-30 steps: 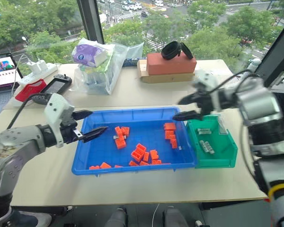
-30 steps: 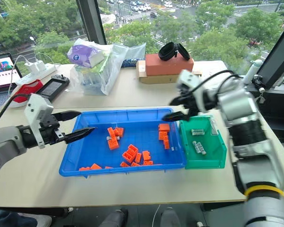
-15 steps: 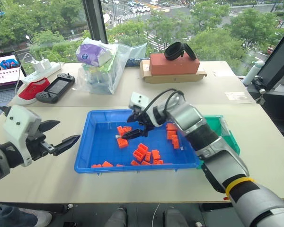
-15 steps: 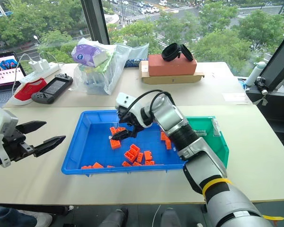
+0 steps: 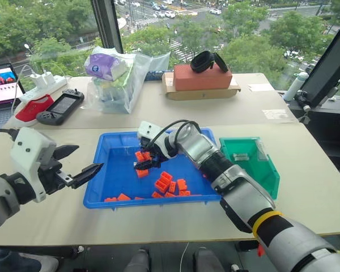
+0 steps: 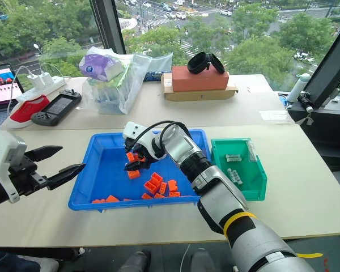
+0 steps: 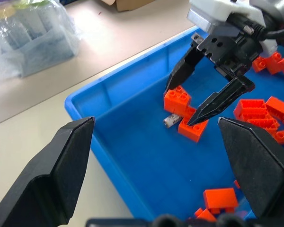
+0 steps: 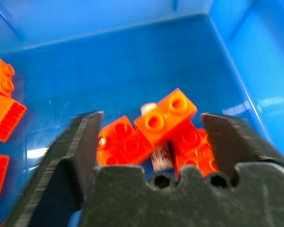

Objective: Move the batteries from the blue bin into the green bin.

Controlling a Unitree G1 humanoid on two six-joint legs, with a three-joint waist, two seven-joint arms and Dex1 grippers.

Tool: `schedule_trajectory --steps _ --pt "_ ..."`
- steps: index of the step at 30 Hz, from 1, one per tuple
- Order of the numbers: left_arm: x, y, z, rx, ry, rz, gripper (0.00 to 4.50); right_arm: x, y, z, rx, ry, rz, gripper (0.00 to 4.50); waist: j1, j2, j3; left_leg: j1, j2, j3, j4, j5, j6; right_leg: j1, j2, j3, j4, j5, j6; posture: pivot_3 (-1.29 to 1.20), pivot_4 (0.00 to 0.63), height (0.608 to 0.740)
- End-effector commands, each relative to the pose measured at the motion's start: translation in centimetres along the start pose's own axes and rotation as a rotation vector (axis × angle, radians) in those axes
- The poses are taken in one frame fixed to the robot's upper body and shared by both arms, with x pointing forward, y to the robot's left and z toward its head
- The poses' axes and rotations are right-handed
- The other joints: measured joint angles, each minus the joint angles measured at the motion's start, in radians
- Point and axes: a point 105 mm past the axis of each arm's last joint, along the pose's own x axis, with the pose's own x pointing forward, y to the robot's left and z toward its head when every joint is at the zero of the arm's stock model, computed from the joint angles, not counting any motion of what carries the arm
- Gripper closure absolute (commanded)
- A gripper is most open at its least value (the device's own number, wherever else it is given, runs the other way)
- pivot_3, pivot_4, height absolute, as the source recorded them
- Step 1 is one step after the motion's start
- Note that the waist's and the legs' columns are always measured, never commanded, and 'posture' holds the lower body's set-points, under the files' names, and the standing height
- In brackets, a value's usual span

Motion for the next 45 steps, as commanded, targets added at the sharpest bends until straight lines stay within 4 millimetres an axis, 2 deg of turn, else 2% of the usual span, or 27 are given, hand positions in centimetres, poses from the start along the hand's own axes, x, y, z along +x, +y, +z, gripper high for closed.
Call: schedule_trajectory --steps 1,4,7,9,12,17,20,22,26,30,33,35,36,39,45 --pt "0.1 0.2 0.7 0.032 -0.022 0.003 0.00 -0.8 0.3 1.7 -0.017 -0.074 0.030 2.02 0.000 0.000 0.000 0.000 0.002 0.000 0.000 0.000 0.000 0.000 0.002 0.001 0.000 0.000 0.000 0.00 0.150 0.740" --pt "0.5 0.1 0.5 0.029 -0.023 -0.018 0.00 -2.6 0.2 2.6 0.037 -0.139 0.071 3.22 0.002 0.000 0.000 0.000 0.006 0.000 0.000 0.000 0.000 -0.001 0.006 0.001 0.000 0.001 -0.002 0.00 0.150 0.740" --pt "1.0 0.1 0.5 0.029 -0.028 -0.036 0.00 -4.8 -0.3 2.6 0.060 -0.169 0.071 4.17 0.007 0.000 0.000 0.000 0.006 0.000 0.000 0.000 -0.001 -0.001 0.006 0.001 0.000 0.001 -0.002 0.00 0.150 0.740" --pt "1.4 0.3 0.6 0.030 -0.033 -0.047 0.00 -6.5 -0.6 2.4 0.073 -0.179 0.062 4.46 0.008 0.000 0.000 0.000 0.006 0.000 0.000 0.000 -0.001 0.000 0.006 0.001 -0.001 0.001 -0.002 0.00 0.150 0.740" --pt "1.8 0.3 0.6 0.033 -0.037 -0.064 0.00 -8.7 -1.4 1.4 0.083 -0.159 0.021 4.46 0.008 0.000 0.000 0.000 0.006 0.001 0.000 -0.001 -0.001 -0.001 0.006 0.001 -0.001 0.001 -0.002 0.00 0.150 0.740" --pt "2.4 0.6 0.6 0.038 -0.040 -0.094 0.00 -12.1 -3.1 -1.8 0.077 -0.057 -0.111 4.46 0.008 0.000 0.000 0.000 0.006 0.001 0.000 -0.001 -0.001 -0.001 0.006 0.001 -0.001 0.001 -0.002 0.00 0.150 0.740" --pt "2.7 0.8 0.8 0.045 -0.039 -0.104 0.00 -12.4 -2.7 -2.2 0.082 -0.051 -0.115 4.46 0.005 0.000 0.000 0.000 0.007 0.002 0.000 -0.001 -0.001 -0.001 0.006 0.002 -0.001 0.001 -0.002 0.00 0.150 0.740" --pt "2.6 1.3 0.9 0.053 -0.034 -0.102 0.00 -11.6 -1.7 -1.6 0.069 -0.077 -0.081 4.46 0.001 0.000 0.000 0.000 0.007 0.003 -0.001 -0.001 -0.001 -0.002 0.006 0.003 -0.001 0.001 -0.002 0.00 0.150 0.740" --pt "1.8 2.2 0.9 0.073 -0.009 -0.084 0.00 -9.4 -0.7 0.1 0.061 -0.127 -0.045 3.31 -0.002 0.000 0.000 0.001 0.008 0.004 -0.001 -0.001 -0.001 -0.002 0.006 0.004 0.000 0.001 -0.002 0.00 0.150 0.740" --pt "0.8 2.7 0.7 0.082 0.017 -0.049 0.00 -6.6 -0.3 0.9 0.022 -0.116 -0.032 1.90 0.004 0.000 0.000 0.001 0.008 0.004 -0.002 -0.001 -0.001 -0.002 0.007 0.004 -0.001 0.001 -0.002 0.00 0.150 0.740" --pt "0.1 2.5 0.6 0.083 0.022 -0.035 0.00 -4.7 -1.5 -0.2 -0.019 -0.020 -0.104 0.86 0.006 0.000 0.000 0.001 0.008 0.004 -0.002 0.000 -0.001 -0.003 0.007 0.004 -0.001 0.001 -0.002 0.00 0.150 0.740" --pt "-0.4 2.3 0.6 0.083 0.025 -0.027 0.00 -3.9 -2.9 -0.9 0.012 0.025 -0.185 0.25 0.006 0.000 0.000 0.001 0.008 0.004 -0.003 0.000 -0.001 -0.003 0.007 0.004 -0.001 0.001 -0.002 0.00 0.150 0.740" --pt "-0.6 2.1 0.6 0.083 0.027 -0.023 0.00 -3.7 -3.2 -1.2 0.026 0.044 -0.195 0.08 0.006 0.000 0.000 0.001 0.008 0.004 -0.003 0.000 -0.001 -0.003 0.007 0.004 -0.001 0.001 -0.003 0.00 0.150 0.740" --pt "-0.9 1.9 0.5 0.079 0.031 -0.009 0.00 -3.2 -3.0 -2.0 0.096 0.088 -0.162 0.08 0.007 0.000 0.000 0.001 0.008 0.004 -0.007 0.001 -0.003 -0.004 0.007 0.004 -0.002 0.002 -0.003 0.00 0.150 0.740" --pt "-1.1 1.5 0.5 0.071 0.032 -0.001 0.00 -1.9 -2.1 -2.2 0.149 0.105 -0.119 0.08 0.002 0.000 0.000 0.001 0.009 0.004 -0.008 0.001 -0.003 -0.005 0.007 0.005 -0.002 0.002 -0.004 0.00 0.150 0.740"
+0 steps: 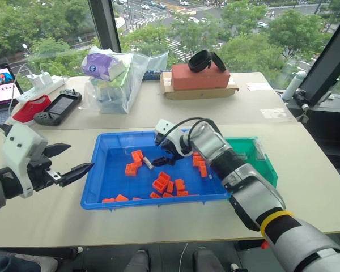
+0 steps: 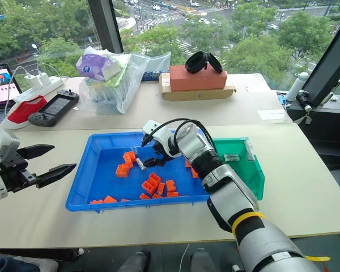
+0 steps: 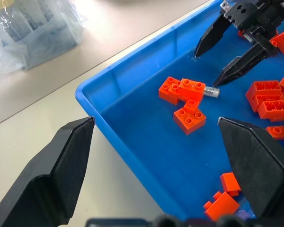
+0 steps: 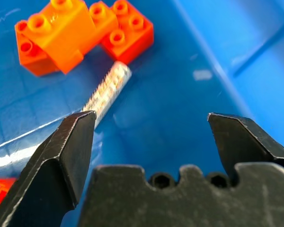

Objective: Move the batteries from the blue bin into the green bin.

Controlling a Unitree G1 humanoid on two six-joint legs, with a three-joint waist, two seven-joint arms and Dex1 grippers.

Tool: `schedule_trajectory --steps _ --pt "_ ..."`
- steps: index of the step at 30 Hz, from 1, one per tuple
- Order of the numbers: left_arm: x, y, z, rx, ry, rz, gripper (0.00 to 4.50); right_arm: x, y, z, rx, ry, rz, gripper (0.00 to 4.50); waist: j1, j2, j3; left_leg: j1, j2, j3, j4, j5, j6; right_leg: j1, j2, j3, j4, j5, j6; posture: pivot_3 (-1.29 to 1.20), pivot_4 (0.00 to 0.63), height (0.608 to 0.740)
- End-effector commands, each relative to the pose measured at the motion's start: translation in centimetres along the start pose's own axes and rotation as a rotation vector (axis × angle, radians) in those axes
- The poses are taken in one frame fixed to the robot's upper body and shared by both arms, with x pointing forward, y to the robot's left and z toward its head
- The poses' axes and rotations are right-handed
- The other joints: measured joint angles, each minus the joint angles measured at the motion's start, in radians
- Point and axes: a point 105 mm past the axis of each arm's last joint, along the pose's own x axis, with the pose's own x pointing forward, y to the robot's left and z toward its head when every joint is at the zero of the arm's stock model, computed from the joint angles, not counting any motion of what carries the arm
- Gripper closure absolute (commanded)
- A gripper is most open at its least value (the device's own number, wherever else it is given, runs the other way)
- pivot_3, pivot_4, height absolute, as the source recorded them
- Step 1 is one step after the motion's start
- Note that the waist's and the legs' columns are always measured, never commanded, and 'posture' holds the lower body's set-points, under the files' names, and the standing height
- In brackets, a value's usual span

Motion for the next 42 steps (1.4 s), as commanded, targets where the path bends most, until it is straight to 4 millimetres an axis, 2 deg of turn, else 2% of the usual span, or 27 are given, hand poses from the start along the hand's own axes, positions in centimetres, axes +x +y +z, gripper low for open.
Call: schedule_trajectory --steps 1,7,12,19,24,29,30,34,35,41,42 --pt "-0.4 -0.2 0.8 0.029 -0.025 0.022 0.00 0.1 0.7 1.7 -0.022 -0.025 0.015 0.08 -0.001 0.000 0.000 0.000 0.000 0.000 0.000 0.000 0.000 0.000 0.000 0.000 0.000 0.000 0.000 0.00 0.150 0.740" --pt "-0.1 -0.3 0.8 0.021 -0.026 0.016 0.00 -0.7 1.7 3.4 -0.019 -0.070 0.062 0.08 0.001 0.000 0.000 0.000 0.000 0.000 0.000 0.000 0.000 0.000 0.000 0.000 0.000 0.000 0.000 0.00 0.150 0.740" --pt "0.2 -0.6 0.9 0.015 -0.033 0.004 0.00 -0.3 2.9 3.4 -0.045 -0.057 0.086 0.08 0.000 0.000 0.000 0.000 0.000 0.000 0.000 0.000 0.000 0.000 0.000 0.000 0.000 0.000 0.000 0.00 0.150 0.740" --pt "0.2 -0.5 0.9 0.014 -0.034 0.007 0.00 1.2 5.0 3.2 -0.035 -0.046 0.128 0.08 0.001 0.000 0.000 0.000 0.000 0.000 0.000 0.000 0.000 -0.001 0.000 0.000 0.000 0.000 0.000 0.00 0.150 0.740" --pt "0.2 -0.5 0.9 0.013 -0.031 0.007 0.00 2.4 5.3 3.3 0.005 -0.052 0.122 0.08 0.001 0.000 0.000 0.000 0.000 0.000 -0.001 0.000 0.000 -0.001 0.000 0.001 0.000 0.000 0.000 0.00 0.150 0.740" --pt "0.2 -0.5 0.9 0.014 -0.031 0.002 0.00 4.5 5.1 2.0 -0.024 -0.007 0.053 0.08 -0.001 0.000 0.000 0.002 0.000 0.001 -0.001 0.000 0.000 0.000 0.000 0.001 0.001 0.000 0.000 0.00 0.150 0.740" --pt "0.3 -0.5 0.9 0.014 -0.031 0.002 0.00 4.7 4.9 2.0 -0.027 -0.008 0.042 0.59 -0.001 0.000 0.000 0.003 0.000 0.001 -0.002 0.000 0.000 0.000 0.001 0.002 0.001 0.000 0.000 0.00 0.150 0.740" --pt "0.2 -0.4 0.9 0.015 -0.032 0.005 0.00 5.0 4.5 1.0 -0.069 0.014 0.015 1.69 0.001 0.000 0.000 0.006 0.001 0.001 -0.003 0.000 -0.001 0.002 0.001 0.002 0.001 0.000 0.000 0.00 0.150 0.740" --pt "0.3 -0.4 0.9 0.015 -0.032 0.005 0.00 4.9 4.4 0.8 -0.074 0.018 0.015 2.16 0.001 0.000 0.000 0.006 0.001 0.001 -0.003 0.000 -0.001 0.003 0.001 0.002 0.001 0.000 0.000 0.00 0.150 0.740" --pt "0.4 -0.4 0.7 0.013 -0.032 0.004 0.00 3.7 4.0 0.2 -0.118 0.031 0.043 4.20 0.002 0.000 0.000 0.008 0.001 0.002 -0.004 0.000 -0.001 0.005 0.001 0.003 0.000 0.000 0.000 0.00 0.150 0.740" --pt "0.4 -0.4 0.7 0.013 -0.033 0.003 0.00 3.3 3.8 0.2 -0.120 0.027 0.042 4.24 0.003 0.000 0.000 0.008 0.001 0.002 -0.004 0.000 -0.001 0.005 0.001 0.003 0.000 0.000 0.000 0.00 0.150 0.740"
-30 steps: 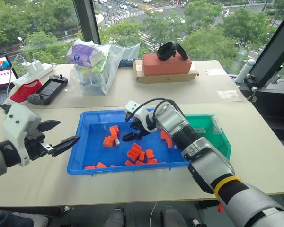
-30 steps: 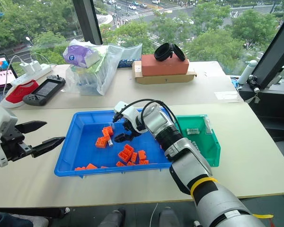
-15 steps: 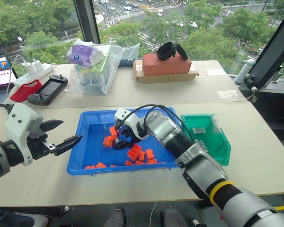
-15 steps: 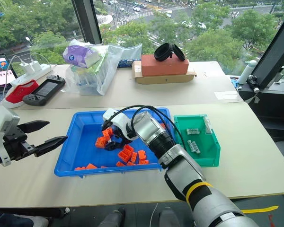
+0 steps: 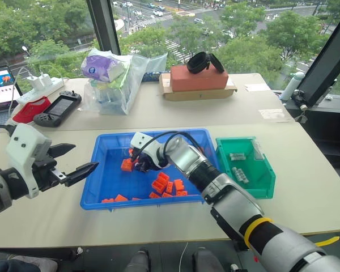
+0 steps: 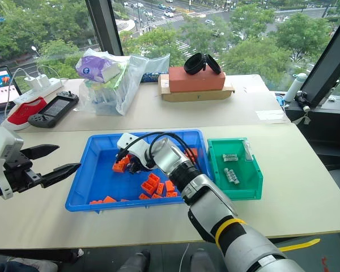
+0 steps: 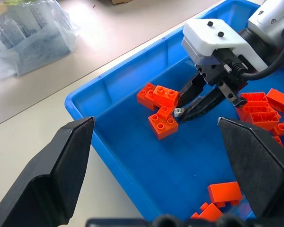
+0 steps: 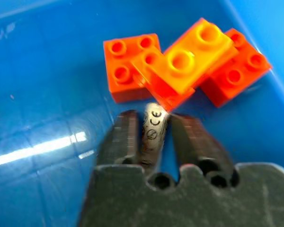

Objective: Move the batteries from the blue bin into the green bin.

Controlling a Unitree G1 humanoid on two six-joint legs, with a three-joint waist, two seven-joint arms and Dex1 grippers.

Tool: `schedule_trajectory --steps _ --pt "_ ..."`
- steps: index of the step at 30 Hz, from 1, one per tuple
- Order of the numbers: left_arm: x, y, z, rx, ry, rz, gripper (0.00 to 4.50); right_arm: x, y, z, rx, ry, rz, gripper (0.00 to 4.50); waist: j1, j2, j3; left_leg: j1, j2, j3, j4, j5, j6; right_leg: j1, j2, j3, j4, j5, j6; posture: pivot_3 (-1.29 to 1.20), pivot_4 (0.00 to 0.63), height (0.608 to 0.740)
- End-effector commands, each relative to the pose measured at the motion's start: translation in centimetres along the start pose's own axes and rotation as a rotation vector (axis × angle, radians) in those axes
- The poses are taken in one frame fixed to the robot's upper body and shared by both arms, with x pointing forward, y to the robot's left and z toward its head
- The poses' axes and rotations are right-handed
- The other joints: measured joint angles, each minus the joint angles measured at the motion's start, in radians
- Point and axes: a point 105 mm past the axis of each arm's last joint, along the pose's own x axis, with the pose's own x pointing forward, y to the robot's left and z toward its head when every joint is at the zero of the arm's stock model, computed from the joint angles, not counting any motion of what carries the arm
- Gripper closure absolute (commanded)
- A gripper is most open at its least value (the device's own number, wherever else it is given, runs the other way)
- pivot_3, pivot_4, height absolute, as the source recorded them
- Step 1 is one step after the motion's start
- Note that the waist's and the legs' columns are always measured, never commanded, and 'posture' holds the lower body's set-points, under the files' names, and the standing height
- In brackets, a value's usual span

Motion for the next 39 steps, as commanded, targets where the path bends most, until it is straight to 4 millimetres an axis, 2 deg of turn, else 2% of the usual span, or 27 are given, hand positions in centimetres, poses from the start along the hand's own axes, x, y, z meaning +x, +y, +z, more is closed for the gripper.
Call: schedule_trajectory --steps 1,5,7,9,12,15,18,20,22,24,29,32,33,36,39 --pt "0.0 0.1 0.5 0.033 -0.019 0.005 0.00 -1.0 -0.2 -1.0 -0.008 0.035 0.017 4.24 0.000 0.000 0.000 0.000 0.000 0.000 0.000 0.000 0.000 0.000 0.000 0.000 0.000 0.000 0.000 0.00 0.150 0.740" --pt "0.4 0.1 0.6 0.033 -0.027 -0.011 0.00 -3.4 -1.3 -0.1 -0.023 0.000 0.001 4.24 0.003 0.000 0.000 0.000 0.000 0.000 0.000 0.000 0.000 0.000 0.000 0.000 0.000 0.000 0.000 0.00 0.150 0.740" --pt "0.8 -0.1 0.6 0.030 -0.033 -0.038 0.00 -6.9 -1.6 1.3 -0.082 -0.058 0.016 4.24 0.003 0.000 0.000 -0.001 0.000 0.000 0.000 0.000 0.000 0.000 0.000 0.000 -0.001 0.000 0.000 0.00 0.150 0.740" --pt "1.0 -0.3 0.6 0.031 -0.032 -0.069 0.00 -10.0 -0.7 2.7 -0.103 -0.127 0.066 4.24 0.007 0.000 0.001 -0.004 0.000 0.000 0.000 0.000 0.000 -0.003 0.000 0.000 -0.001 0.000 0.000 0.00 0.150 0.740" --pt "1.5 -0.1 0.9 0.025 -0.050 -0.088 0.00 -14.7 -1.7 2.8 -0.119 -0.178 0.014 4.24 0.006 0.000 0.000 -0.007 0.000 0.000 0.001 0.000 0.000 -0.006 0.000 0.000 -0.001 0.000 0.000 0.00 0.150 0.740" --pt "2.1 -0.3 1.1 0.025 -0.060 -0.116 0.00 -18.4 -2.8 1.9 -0.126 -0.202 -0.045 4.24 0.007 0.000 0.000 -0.007 0.000 0.001 0.000 0.000 0.000 -0.005 0.000 0.000 -0.002 0.000 0.000 0.00 0.150 0.740" --pt "2.9 -0.4 1.7 0.004 -0.089 -0.149 0.00 -21.9 -4.8 -0.4 -0.077 -0.154 -0.160 4.24 0.014 -0.001 0.000 -0.007 0.000 0.002 0.001 0.000 0.000 -0.005 0.000 0.000 -0.003 -0.002 0.003 0.00 0.150 0.740" --pt "3.7 -0.5 1.9 0.017 -0.092 -0.180 0.00 -24.0 -6.0 -3.7 -0.028 -0.056 -0.234 4.24 0.022 -0.001 0.001 -0.007 0.000 0.002 0.001 0.000 0.000 -0.005 0.000 0.000 -0.003 -0.002 0.004 0.00 0.150 0.740" --pt "4.2 -0.6 2.0 0.033 -0.085 -0.200 0.00 -25.1 -6.5 -6.2 0.021 0.014 -0.279 4.24 0.029 -0.001 0.000 -0.007 0.000 0.003 0.001 0.000 0.000 -0.004 -0.001 0.000 -0.005 -0.002 0.004 0.00 0.150 0.740" --pt "4.5 -0.6 2.0 0.052 -0.078 -0.216 0.00 -25.4 -6.7 -7.7 0.094 0.038 -0.296 4.24 0.026 -0.001 0.001 -0.007 0.000 0.005 0.001 -0.001 0.001 -0.004 -0.001 0.002 -0.006 -0.002 0.003 0.00 0.150 0.740" --pt "5.3 -0.5 4.2 0.063 -0.177 -0.213 0.00 -24.2 -6.2 -10.6 0.232 0.090 -0.303 4.24 0.018 -0.002 0.001 -0.007 0.001 0.012 0.001 -0.001 0.002 -0.006 -0.001 0.006 -0.005 -0.002 0.003 0.00 0.150 0.740" --pt "5.3 -0.2 4.4 0.083 -0.179 -0.197 0.00 -24.3 -6.9 -12.3 0.266 0.147 -0.377 4.24 0.021 -0.002 0.001 -0.008 0.002 0.015 0.003 -0.001 0.002 -0.005 -0.001 0.007 -0.006 -0.002 0.003 0.00 0.150 0.740" --pt "5.3 -0.1 4.4 0.088 -0.176 -0.191 0.00 -24.5 -7.0 -12.8 0.262 0.166 -0.390 3.23 0.021 -0.002 0.001 -0.008 0.002 0.017 0.003 -0.001 0.002 -0.005 -0.002 0.007 -0.006 -0.002 0.003 0.00 0.150 0.740" --pt "5.2 0.1 4.4 0.096 -0.175 -0.178 0.00 -25.0 -7.1 -12.7 0.263 0.157 -0.398 2.36 0.025 -0.002 0.001 -0.008 0.002 0.018 0.003 -0.001 0.002 -0.005 -0.002 0.007 -0.006 -0.002 0.003 0.00 0.150 0.740" --pt "5.2 0.2 4.4 0.099 -0.176 -0.167 0.00 -26.0 -7.6 -12.3 0.255 0.139 -0.428 1.20 0.028 -0.002 0.001 -0.008 0.002 0.018 0.003 -0.001 0.002 -0.005 -0.002 0.007 -0.006 -0.002 0.003 0.00 0.150 0.740"
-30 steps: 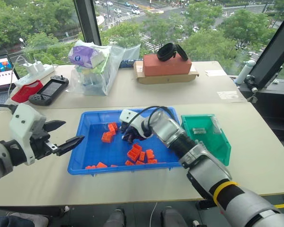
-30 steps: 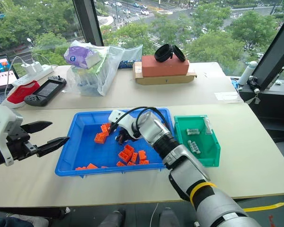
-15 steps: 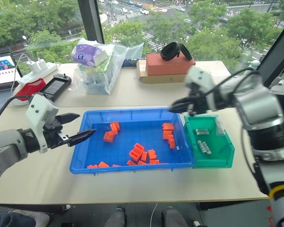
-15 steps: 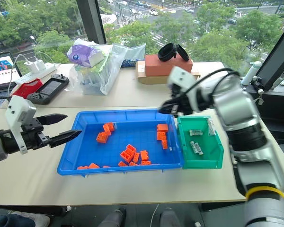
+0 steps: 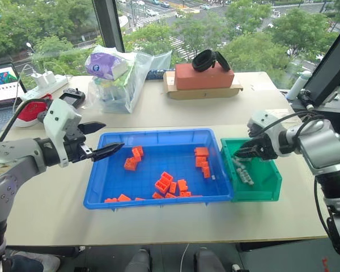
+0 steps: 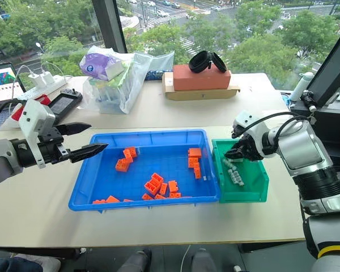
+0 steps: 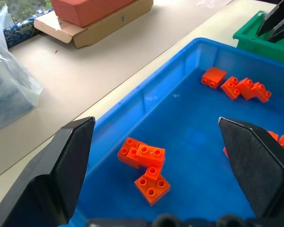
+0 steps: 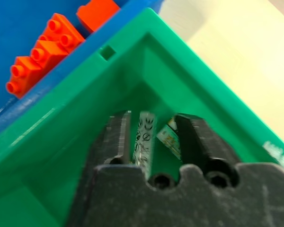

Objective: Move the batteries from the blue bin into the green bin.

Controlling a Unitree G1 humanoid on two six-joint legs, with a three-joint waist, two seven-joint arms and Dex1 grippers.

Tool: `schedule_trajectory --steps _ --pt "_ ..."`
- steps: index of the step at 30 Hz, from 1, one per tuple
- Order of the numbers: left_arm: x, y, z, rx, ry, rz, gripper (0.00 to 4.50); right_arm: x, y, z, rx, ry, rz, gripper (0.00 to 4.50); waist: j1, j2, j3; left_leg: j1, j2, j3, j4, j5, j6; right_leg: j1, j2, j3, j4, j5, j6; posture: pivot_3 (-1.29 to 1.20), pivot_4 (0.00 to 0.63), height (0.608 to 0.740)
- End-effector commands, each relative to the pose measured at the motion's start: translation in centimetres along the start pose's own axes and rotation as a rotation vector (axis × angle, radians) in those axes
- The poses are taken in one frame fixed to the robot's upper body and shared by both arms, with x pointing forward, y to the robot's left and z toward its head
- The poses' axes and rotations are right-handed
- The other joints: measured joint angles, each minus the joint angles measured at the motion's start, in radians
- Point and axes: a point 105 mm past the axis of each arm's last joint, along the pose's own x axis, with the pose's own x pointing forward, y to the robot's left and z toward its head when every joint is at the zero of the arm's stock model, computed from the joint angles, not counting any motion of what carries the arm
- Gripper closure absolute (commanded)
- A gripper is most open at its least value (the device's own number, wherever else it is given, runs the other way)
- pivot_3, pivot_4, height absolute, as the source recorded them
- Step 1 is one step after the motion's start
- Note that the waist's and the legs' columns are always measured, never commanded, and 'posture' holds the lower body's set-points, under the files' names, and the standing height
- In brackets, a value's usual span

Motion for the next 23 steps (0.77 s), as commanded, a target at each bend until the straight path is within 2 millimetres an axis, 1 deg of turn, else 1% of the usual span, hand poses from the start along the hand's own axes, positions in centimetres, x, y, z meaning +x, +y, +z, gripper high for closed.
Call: schedule_trajectory --steps 1,2,3,5,6,8,10,12,14,16,17,19,20,23 --pt "-0.4 0.4 0.9 0.044 -0.031 0.031 0.00 -2.1 -1.4 1.5 -0.033 -0.063 -0.069 0.90 0.002 0.000 0.000 0.000 0.000 0.000 0.000 0.000 0.000 0.000 0.000 0.000 0.000 0.000 0.000 0.00 0.150 0.740" --pt "-0.4 0.4 0.9 0.044 -0.031 0.035 0.00 -2.4 -1.6 1.9 -0.039 -0.076 -0.078 0.57 0.001 0.000 0.000 0.000 0.000 0.000 0.000 0.000 0.000 0.000 0.000 0.000 0.000 0.000 0.000 0.00 0.150 0.740" --pt "-0.4 0.5 0.8 0.044 -0.030 0.041 0.00 -2.8 -1.4 2.7 -0.045 -0.112 -0.066 0.22 0.001 0.000 0.000 0.000 0.000 0.000 0.000 0.000 0.000 0.000 0.000 0.000 0.000 0.000 0.000 0.00 0.150 0.740" --pt "-0.6 0.6 0.8 0.043 -0.028 0.049 0.00 -3.3 -0.9 3.9 -0.064 -0.167 -0.033 0.22 0.000 0.000 0.000 0.000 0.000 0.001 0.000 0.000 0.000 0.000 0.000 0.000 0.000 0.000 0.000 0.00 0.150 0.740" --pt "-0.8 0.6 0.7 0.046 -0.020 0.054 0.00 -3.7 -0.1 4.9 -0.091 -0.222 0.008 0.22 0.000 0.000 0.000 0.000 0.000 0.001 0.000 0.000 0.000 0.000 0.000 0.000 0.000 0.000 0.000 0.00 0.150 0.740" --pt "-1.1 0.6 0.5 0.050 -0.005 0.059 0.00 -4.1 0.9 6.2 -0.130 -0.306 0.056 0.22 -0.001 0.000 0.000 0.000 0.001 0.001 0.000 0.000 0.000 0.000 0.000 0.000 0.000 0.000 0.000 0.00 0.150 0.740" --pt "-2.0 0.6 0.4 0.050 0.007 0.074 0.00 -4.0 2.2 6.3 -0.184 -0.373 0.119 0.22 -0.001 0.000 0.000 0.000 0.001 0.001 0.000 0.000 0.001 0.000 0.000 0.000 0.000 0.000 0.000 0.00 0.150 0.740" --pt "-2.9 0.7 0.5 0.048 0.011 0.099 0.00 -3.8 2.6 6.3 -0.202 -0.424 0.132 0.22 0.002 -0.001 0.000 0.000 0.001 0.001 0.000 0.000 0.001 0.001 0.000 -0.001 -0.001 0.000 0.000 0.00 0.150 0.740" --pt "-4.5 1.0 0.5 0.035 0.008 0.155 0.00 -3.3 2.3 6.7 -0.221 -0.521 0.098 0.22 0.002 -0.001 0.000 0.000 0.001 0.002 0.001 -0.001 0.001 0.002 0.000 -0.001 -0.002 0.000 0.000 0.00 0.150 0.740" --pt "-5.3 1.0 0.4 0.029 0.010 0.182 0.00 -3.1 2.0 6.6 -0.220 -0.553 0.090 0.22 0.001 -0.001 0.000 0.000 0.002 0.002 0.002 -0.001 0.001 0.003 0.000 -0.001 -0.002 0.000 0.000 0.00 0.150 0.740" --pt "-5.8 1.1 0.2 0.028 0.015 0.202 0.00 -3.0 1.6 6.7 -0.207 -0.572 0.080 0.22 0.002 -0.001 0.000 0.000 0.002 0.003 0.002 0.000 0.001 0.003 0.000 -0.001 -0.002 0.000 0.000 0.00 0.150 0.740" --pt "-6.9 1.1 -0.7 -0.007 0.031 0.240 0.00 -2.7 -0.2 6.7 -0.111 -0.587 0.074 0.22 0.001 -0.001 0.000 0.001 0.002 0.003 0.002 0.000 0.001 0.003 0.000 -0.001 -0.001 0.001 0.000 0.00 0.150 0.740" --pt "-7.2 1.1 -0.9 -0.015 0.034 0.254 0.00 -2.6 -0.8 6.7 -0.081 -0.591 0.074 0.22 0.001 -0.001 0.000 0.002 0.002 0.003 0.002 -0.001 0.001 0.004 0.000 0.000 -0.001 0.001 -0.001 0.00 0.150 0.740" --pt "-7.3 1.1 -1.2 -0.034 0.025 0.269 0.00 -1.9 -1.5 6.8 -0.058 -0.594 0.078 0.22 0.002 -0.001 0.000 0.002 0.003 0.004 0.002 0.000 0.001 0.004 0.000 0.000 -0.001 0.002 -0.003 0.00 0.150 0.740"
